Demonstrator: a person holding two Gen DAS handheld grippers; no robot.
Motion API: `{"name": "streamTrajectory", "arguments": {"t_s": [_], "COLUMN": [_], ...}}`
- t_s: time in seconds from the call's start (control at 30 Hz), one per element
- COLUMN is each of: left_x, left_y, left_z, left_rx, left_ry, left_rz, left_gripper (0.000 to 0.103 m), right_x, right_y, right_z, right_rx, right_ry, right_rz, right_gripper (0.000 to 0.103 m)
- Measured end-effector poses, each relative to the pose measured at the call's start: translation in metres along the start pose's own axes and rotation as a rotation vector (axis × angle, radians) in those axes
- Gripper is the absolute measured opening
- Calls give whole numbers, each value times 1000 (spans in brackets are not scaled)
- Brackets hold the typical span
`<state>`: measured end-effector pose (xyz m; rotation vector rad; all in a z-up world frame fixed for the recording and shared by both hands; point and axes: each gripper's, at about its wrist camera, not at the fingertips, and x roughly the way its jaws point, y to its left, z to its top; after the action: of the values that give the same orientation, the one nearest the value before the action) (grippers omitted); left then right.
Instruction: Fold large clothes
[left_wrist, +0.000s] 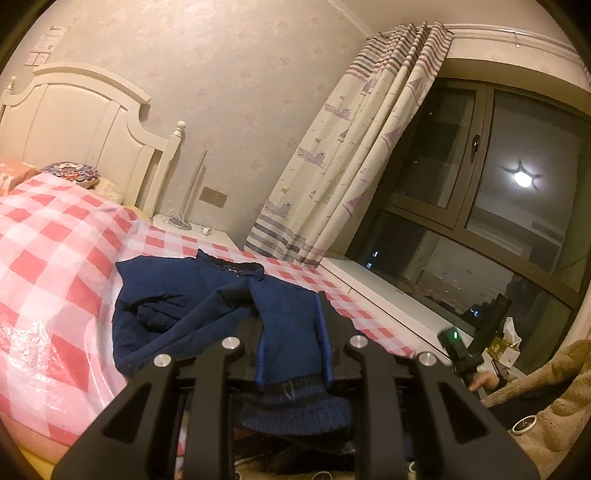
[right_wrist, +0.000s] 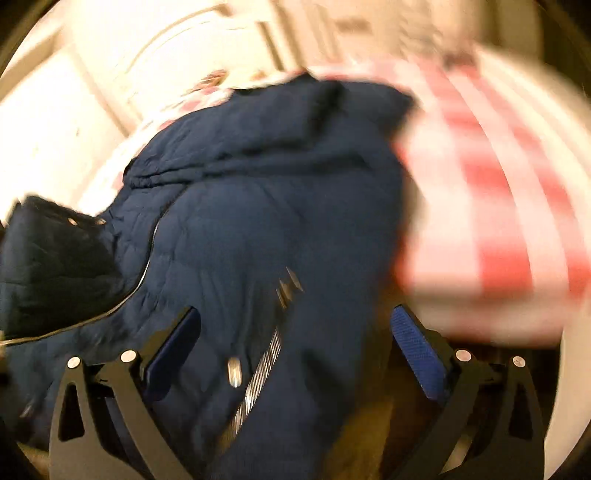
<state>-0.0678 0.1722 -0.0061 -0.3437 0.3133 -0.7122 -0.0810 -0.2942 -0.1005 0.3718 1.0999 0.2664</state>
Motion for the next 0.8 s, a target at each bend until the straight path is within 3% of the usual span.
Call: {"name": "streamTrajectory", "arguments": {"t_s": [0.1,0.17,0.2,0.23,0.3,0.4,0.5,0.6,0.67,0.7,0.73,0.8], "left_x": [3,4,4,3,3,17,57,113,162,196,219,261], "left_y": [-1,-5,-6,-7,-6,4,21,64,106,133,152,194], "left_z": [2,3,3,4,7,22,54,90,109,114,114,107], "left_rx": [1,15,26,31,22,-38,-61,-159,-237,-265,-279,-326], "left_ry": [-2,3,7,6,-3,-17,-19,-11,20,57,102,230], "left_rz": [-2,10,21,33,59,82,153,223,317,402,471,600], "left_gripper": [22,22,22,22,22,22,22,22,24,24,24,26], "right_x": [19,47,55,55,37,-8,-40,-44,-15,8,39,98], "right_y": [-23,-29,-25,-20,-3,20,26,26,17,17,7,-20], "right_z": [-28,-46,-53,-53,-47,-21,34,118,181,210,244,279], "right_rx": [97,164,167,153,68,-43,-64,-27,56,82,128,289], "right_ry": [71,146,152,122,6,-169,-276,-331,-291,-257,-195,-102], "right_rz": [35,142,199,250,227,181,224,242,240,221,204,204], "right_gripper": [99,99,84,56,26,20,19,19,20,20,21,26]}}
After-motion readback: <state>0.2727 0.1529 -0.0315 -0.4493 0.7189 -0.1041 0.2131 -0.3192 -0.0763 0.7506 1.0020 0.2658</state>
